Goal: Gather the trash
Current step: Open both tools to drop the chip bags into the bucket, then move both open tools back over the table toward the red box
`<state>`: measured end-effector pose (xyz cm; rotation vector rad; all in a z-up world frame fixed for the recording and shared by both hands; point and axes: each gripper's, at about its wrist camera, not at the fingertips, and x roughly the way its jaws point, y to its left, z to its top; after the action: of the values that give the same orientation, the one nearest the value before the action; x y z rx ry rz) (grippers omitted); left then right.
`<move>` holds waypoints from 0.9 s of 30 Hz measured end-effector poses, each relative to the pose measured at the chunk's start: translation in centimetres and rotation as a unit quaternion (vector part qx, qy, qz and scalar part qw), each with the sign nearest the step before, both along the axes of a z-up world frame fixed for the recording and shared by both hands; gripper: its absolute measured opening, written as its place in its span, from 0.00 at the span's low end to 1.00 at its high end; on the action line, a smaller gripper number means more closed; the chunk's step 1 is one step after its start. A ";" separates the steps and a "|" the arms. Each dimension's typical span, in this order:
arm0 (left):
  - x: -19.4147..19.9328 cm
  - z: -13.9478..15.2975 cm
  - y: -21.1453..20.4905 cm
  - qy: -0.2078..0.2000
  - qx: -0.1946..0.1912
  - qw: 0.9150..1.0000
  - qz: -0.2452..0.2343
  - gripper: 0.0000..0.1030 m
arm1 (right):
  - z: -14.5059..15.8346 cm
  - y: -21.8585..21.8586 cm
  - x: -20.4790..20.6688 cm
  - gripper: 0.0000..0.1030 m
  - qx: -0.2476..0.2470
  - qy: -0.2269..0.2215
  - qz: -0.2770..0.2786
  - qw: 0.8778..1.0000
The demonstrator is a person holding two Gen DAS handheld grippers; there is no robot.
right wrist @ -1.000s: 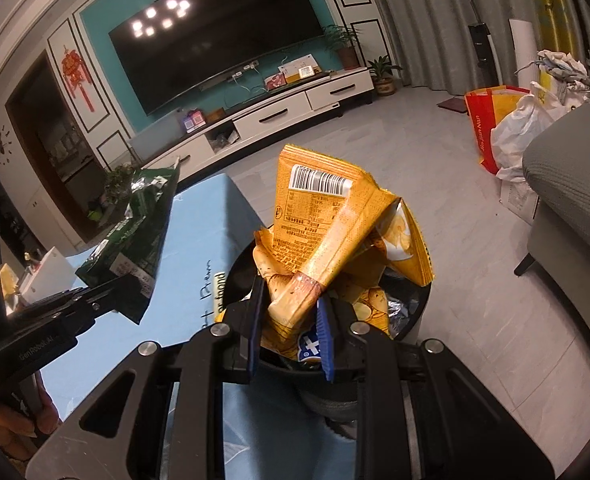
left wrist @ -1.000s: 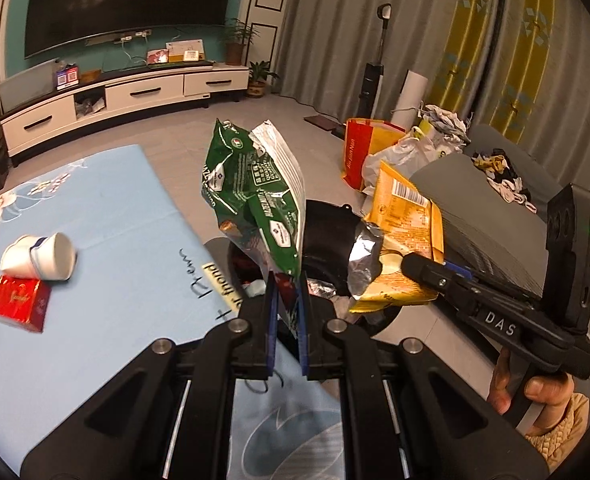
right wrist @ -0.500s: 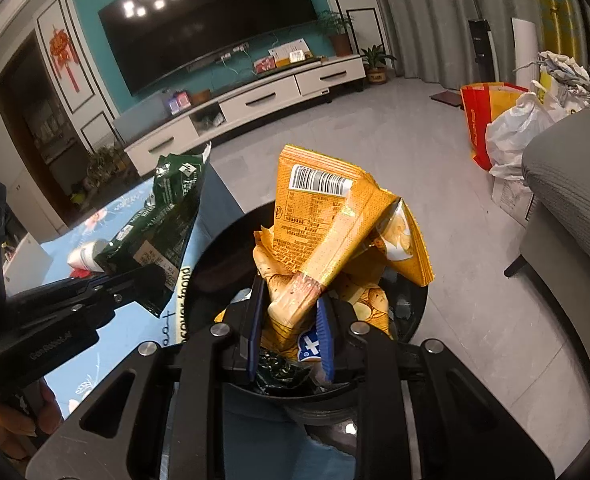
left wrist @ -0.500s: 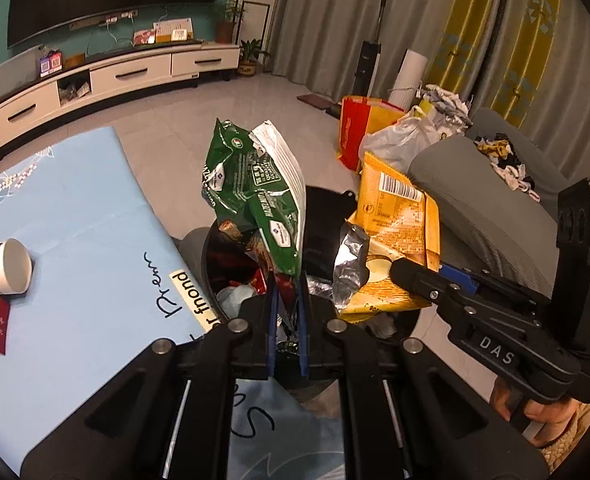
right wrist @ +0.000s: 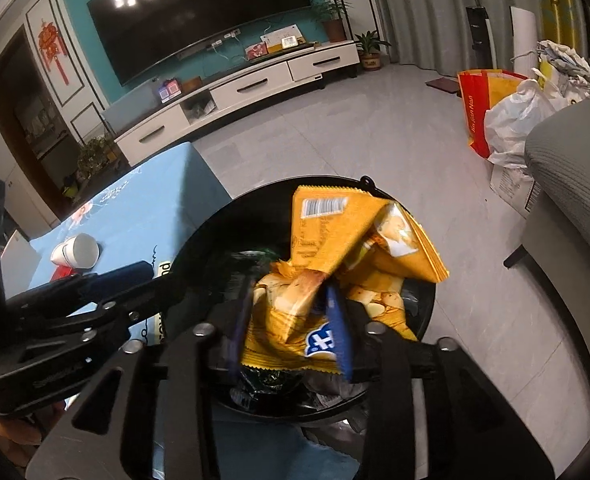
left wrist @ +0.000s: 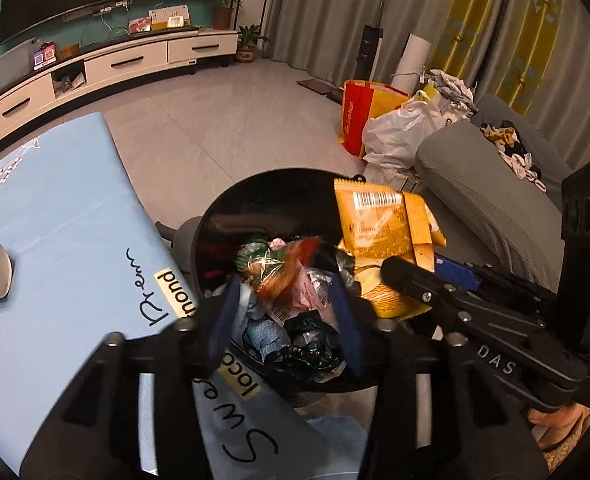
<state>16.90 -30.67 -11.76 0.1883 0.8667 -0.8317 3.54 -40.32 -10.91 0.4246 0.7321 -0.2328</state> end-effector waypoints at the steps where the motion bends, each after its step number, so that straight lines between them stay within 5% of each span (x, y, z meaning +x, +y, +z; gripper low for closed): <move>1: -0.2 0.2 0.2 -0.004 -0.001 1.000 0.001 0.51 | 0.1 0.0 -0.2 0.45 -0.001 -0.002 -0.002 1.000; 6: -0.9 0.9 1.4 -0.014 0.002 1.000 0.010 0.69 | 0.7 -0.3 -1.6 0.52 0.007 -0.009 -0.017 1.000; 8: -1.1 1.4 2.4 -0.016 0.000 1.000 0.025 0.87 | 1.0 -0.2 -2.1 0.55 0.011 -0.011 -0.019 1.000; 15: -2.3 2.5 8.1 -0.012 -0.005 0.997 0.070 0.96 | 2.2 1.6 -3.8 0.82 0.025 -0.009 -0.006 1.000; 21: -3.3 2.1 16.9 0.003 -0.005 0.988 0.153 0.97 | 3.0 5.4 -3.9 0.84 0.033 -0.002 0.040 0.999; 27: -4.6 1.6 26.2 0.015 -0.015 0.968 0.249 0.97 | 4.2 10.2 -3.4 0.84 0.009 -0.002 0.095 0.995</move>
<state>12.31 -4.48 -10.15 -0.0710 0.8787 -0.3771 0.10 -30.14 -6.73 0.3692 0.7656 -0.0470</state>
